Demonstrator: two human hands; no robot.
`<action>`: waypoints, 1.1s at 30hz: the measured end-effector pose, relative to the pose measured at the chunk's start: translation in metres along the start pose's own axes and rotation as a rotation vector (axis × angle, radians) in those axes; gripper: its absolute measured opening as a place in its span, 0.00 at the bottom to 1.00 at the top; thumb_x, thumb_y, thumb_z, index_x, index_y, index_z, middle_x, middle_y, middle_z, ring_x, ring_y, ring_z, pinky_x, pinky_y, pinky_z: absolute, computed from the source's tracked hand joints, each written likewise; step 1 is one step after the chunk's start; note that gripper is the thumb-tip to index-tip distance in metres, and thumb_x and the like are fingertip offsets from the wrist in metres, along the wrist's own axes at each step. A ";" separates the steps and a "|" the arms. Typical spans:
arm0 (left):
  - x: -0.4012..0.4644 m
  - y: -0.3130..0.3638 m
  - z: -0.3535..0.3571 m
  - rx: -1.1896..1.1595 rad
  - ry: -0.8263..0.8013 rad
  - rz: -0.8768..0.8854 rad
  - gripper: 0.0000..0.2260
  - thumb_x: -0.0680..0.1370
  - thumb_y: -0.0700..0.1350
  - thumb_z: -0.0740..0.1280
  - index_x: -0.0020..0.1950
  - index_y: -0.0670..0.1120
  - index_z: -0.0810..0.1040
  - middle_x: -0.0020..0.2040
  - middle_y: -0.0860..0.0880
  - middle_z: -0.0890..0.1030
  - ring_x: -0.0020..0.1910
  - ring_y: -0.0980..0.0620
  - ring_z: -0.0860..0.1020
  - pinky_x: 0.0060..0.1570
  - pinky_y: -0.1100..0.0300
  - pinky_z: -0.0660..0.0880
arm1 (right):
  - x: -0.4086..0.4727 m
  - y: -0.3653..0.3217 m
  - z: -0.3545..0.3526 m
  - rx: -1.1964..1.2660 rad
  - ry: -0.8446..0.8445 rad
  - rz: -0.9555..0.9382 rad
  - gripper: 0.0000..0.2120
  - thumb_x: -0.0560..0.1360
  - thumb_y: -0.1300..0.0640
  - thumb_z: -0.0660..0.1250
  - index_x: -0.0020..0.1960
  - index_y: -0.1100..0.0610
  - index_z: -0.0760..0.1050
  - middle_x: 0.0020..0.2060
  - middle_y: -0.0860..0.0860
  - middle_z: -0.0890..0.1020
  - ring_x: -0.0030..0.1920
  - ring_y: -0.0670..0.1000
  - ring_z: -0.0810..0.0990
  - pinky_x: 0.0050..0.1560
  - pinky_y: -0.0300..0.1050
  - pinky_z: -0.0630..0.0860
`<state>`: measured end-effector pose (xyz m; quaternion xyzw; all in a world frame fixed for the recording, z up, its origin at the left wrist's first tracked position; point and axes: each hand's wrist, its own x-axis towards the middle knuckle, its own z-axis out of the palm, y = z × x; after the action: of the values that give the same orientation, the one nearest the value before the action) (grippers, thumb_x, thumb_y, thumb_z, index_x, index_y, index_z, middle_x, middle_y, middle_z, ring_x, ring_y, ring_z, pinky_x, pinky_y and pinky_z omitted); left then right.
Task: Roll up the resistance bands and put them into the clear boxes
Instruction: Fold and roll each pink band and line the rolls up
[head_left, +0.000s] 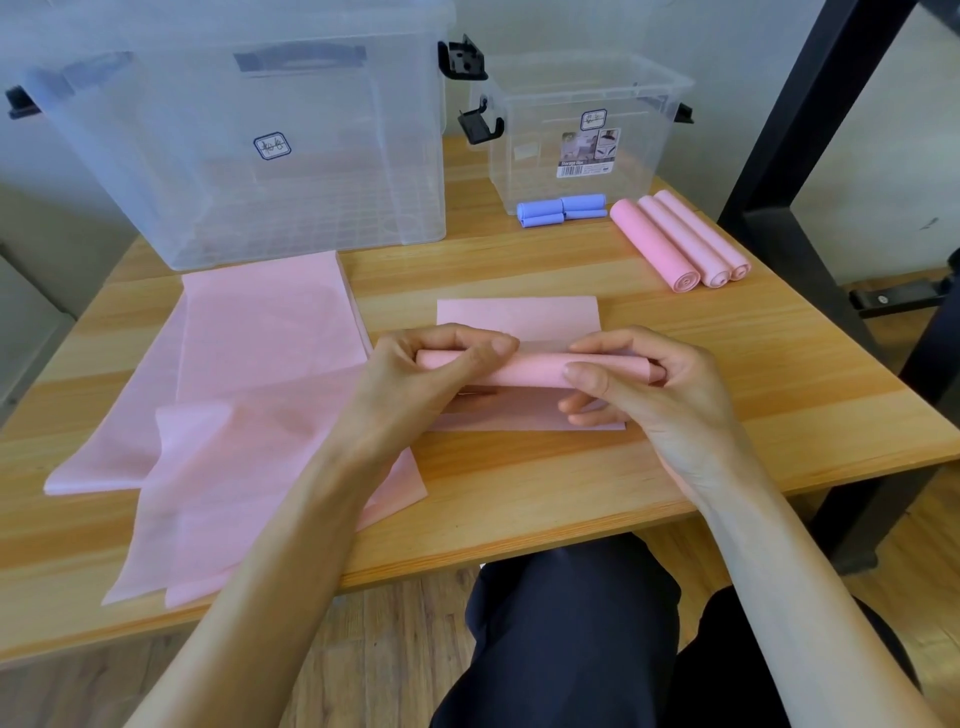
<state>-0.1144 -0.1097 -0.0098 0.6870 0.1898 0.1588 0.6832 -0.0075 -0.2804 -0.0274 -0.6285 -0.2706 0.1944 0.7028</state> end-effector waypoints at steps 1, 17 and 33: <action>0.001 0.000 -0.001 -0.004 -0.011 0.010 0.09 0.66 0.50 0.75 0.44 0.49 0.87 0.46 0.51 0.86 0.45 0.53 0.84 0.47 0.60 0.82 | 0.000 0.000 0.000 0.001 0.013 -0.003 0.11 0.67 0.58 0.75 0.48 0.61 0.82 0.38 0.55 0.85 0.35 0.56 0.85 0.36 0.44 0.83; 0.002 -0.001 -0.002 -0.006 -0.004 0.017 0.10 0.64 0.49 0.76 0.43 0.49 0.87 0.45 0.49 0.86 0.45 0.52 0.84 0.47 0.61 0.82 | -0.001 0.000 0.001 0.003 0.004 0.001 0.11 0.68 0.56 0.74 0.49 0.61 0.83 0.37 0.55 0.85 0.34 0.56 0.85 0.35 0.45 0.82; 0.000 -0.001 -0.002 -0.006 -0.022 0.040 0.08 0.63 0.49 0.76 0.41 0.49 0.87 0.44 0.49 0.86 0.45 0.52 0.83 0.48 0.59 0.82 | -0.001 -0.001 0.002 0.018 0.011 0.023 0.13 0.67 0.53 0.74 0.49 0.60 0.83 0.38 0.56 0.85 0.33 0.57 0.85 0.36 0.46 0.84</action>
<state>-0.1150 -0.1078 -0.0106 0.6901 0.1680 0.1655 0.6842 -0.0098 -0.2795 -0.0264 -0.6263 -0.2576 0.2014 0.7078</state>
